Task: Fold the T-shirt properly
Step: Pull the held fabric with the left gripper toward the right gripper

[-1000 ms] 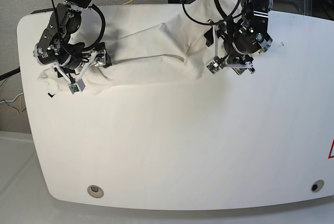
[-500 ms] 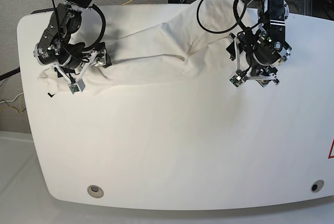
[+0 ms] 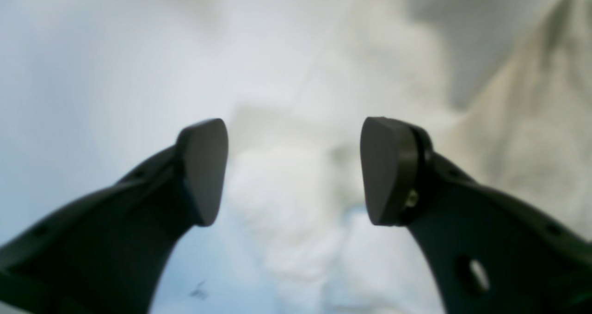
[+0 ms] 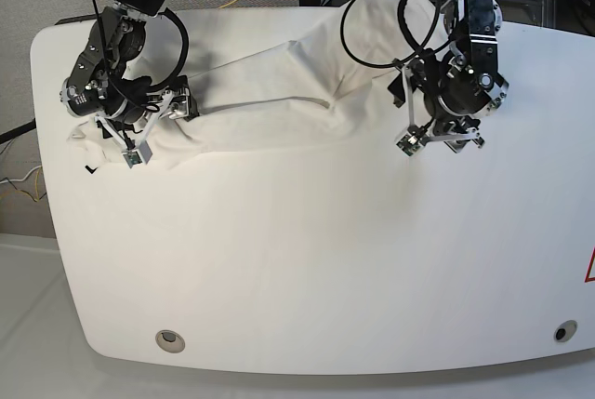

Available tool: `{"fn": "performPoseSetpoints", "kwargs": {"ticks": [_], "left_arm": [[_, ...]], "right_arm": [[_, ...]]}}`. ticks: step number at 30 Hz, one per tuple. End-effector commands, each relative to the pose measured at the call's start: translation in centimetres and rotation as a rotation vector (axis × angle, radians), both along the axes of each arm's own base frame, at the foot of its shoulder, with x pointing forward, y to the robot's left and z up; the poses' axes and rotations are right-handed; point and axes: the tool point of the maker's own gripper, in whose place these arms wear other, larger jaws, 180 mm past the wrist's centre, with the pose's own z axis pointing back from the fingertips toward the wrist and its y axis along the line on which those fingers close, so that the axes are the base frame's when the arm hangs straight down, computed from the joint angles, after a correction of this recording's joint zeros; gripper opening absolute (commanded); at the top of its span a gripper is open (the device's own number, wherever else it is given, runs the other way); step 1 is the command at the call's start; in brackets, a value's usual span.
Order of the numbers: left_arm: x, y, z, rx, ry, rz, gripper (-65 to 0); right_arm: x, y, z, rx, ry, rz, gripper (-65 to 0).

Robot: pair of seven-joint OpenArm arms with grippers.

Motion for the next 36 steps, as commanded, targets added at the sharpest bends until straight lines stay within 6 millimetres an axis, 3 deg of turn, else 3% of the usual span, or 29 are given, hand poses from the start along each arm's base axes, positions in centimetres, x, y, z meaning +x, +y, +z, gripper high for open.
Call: {"fn": "performPoseSetpoints", "kwargs": {"ticks": [1,6,8,11,19,31,36], "left_arm": [[0.4,-1.8,0.9,-0.039,-0.031,-0.022,-33.7],[0.1,-4.8,0.9,-0.083,-0.026,-0.074,-60.6],[-0.1,-5.9,0.9,-0.101,-0.024,-0.086,-65.0],[-1.3,-6.6,0.2,-0.115,0.008,-0.097,-62.3],[-4.9,-9.0,-1.4,-0.158,0.094,-0.131,-62.4],[-10.0,-9.1,-3.7,-0.167,0.218,-0.127,-62.4],[-10.8,-8.8,-4.1,-0.169,0.233,-0.121,-62.4]], "right_arm": [[-1.3,-0.8,-0.7,-0.036,0.073,-0.005,-0.6],[-1.4,-0.8,-0.8,-0.036,0.076,-0.005,-0.6],[-1.4,-0.8,-0.8,-0.038,0.077,-0.005,-0.6],[-1.5,-0.8,-0.8,-0.038,0.079,-0.005,-0.6],[-1.5,-1.0,-0.8,-0.042,0.079,-0.005,-0.8],[-1.5,-1.0,-0.8,-0.042,0.079,-0.005,-0.9],[-1.5,-1.0,-0.8,-0.042,0.079,-0.005,-0.9]]}}
